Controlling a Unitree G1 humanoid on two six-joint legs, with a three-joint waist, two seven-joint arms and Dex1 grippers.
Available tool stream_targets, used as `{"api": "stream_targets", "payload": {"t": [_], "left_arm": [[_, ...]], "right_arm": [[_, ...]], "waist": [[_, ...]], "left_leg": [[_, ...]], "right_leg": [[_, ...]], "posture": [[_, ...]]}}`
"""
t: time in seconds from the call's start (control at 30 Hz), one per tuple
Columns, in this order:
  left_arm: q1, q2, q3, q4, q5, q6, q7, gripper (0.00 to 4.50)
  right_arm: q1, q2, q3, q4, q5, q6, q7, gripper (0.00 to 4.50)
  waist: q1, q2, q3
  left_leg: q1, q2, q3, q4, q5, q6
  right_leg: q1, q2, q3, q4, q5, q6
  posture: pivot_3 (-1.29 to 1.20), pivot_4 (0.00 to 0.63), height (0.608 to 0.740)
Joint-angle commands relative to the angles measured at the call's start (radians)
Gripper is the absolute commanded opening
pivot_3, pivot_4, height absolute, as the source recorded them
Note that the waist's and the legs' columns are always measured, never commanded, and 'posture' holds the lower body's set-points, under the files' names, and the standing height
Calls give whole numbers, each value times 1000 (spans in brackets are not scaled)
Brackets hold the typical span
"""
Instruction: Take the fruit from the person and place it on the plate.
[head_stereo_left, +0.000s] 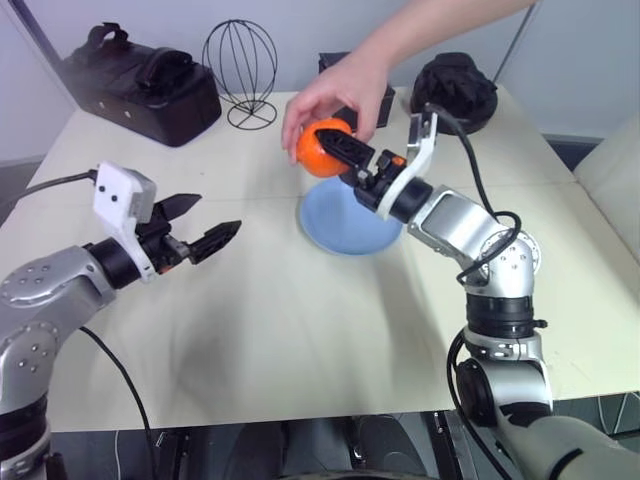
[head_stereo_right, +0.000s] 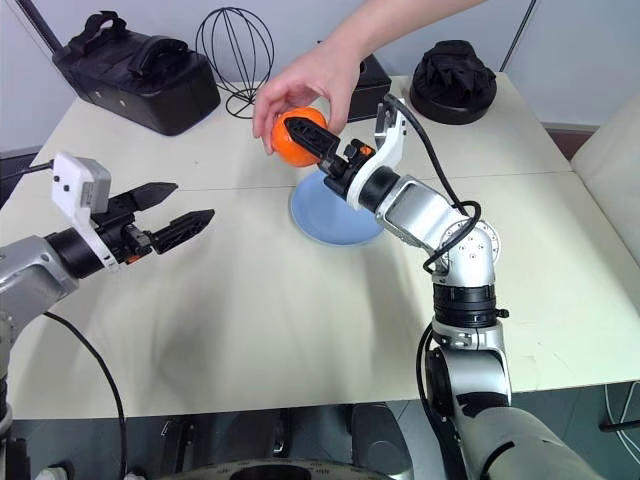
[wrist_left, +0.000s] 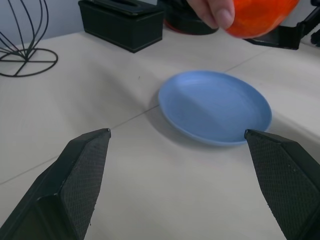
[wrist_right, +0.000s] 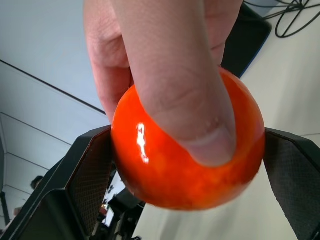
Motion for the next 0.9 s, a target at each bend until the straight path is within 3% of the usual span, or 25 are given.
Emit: {"api": "stream_targets", "payload": {"t": [0.03,0.2,0.23,0.33,0.73,0.9], "left_arm": [[3,11,31,-37,-16,-4,9,4462],[3,10,28,-37,-19,-5,16,4462],[4,10,28,-37,-19,-6,17,4500],[1,8,23,-33,-18,-8,18,4500],[-7,3,12,-23,-13,-14,15,4500],[-5,-1,8,-19,-6,-19,13,4500]], "right_arm": [[-31,11,-19,-19,-13,-4,24,4500],[-37,19,-24,-23,-33,-2,29,4500],[-37,20,-25,-24,-36,-3,29,3978],[-40,19,-27,-27,-44,3,33,3142],[-29,0,-41,-44,-71,31,42,3122],[-10,-81,10,-95,-233,42,123,3122]], "waist": [[1,0,0],[0,0,0],[0,0,0],[0,0,0],[0,0,0],[2,1,0]], "left_leg": [[0,0,0,0,0,0],[0,0,0,0,0,0],[0,0,0,0,0,0],[0,0,0,0,0,0],[0,0,0,0,0,0],[0,0,0,0,0,0]], "right_leg": [[0,0,0,0,0,0],[0,0,0,0,0,0],[0,0,0,0,0,0],[0,0,0,0,0,0],[0,0,0,0,0,0],[0,0,0,0,0,0]], "posture": [[0,150,740],[0,150,740],[0,150,740],[0,150,740],[0,150,740],[0,150,740]]}}
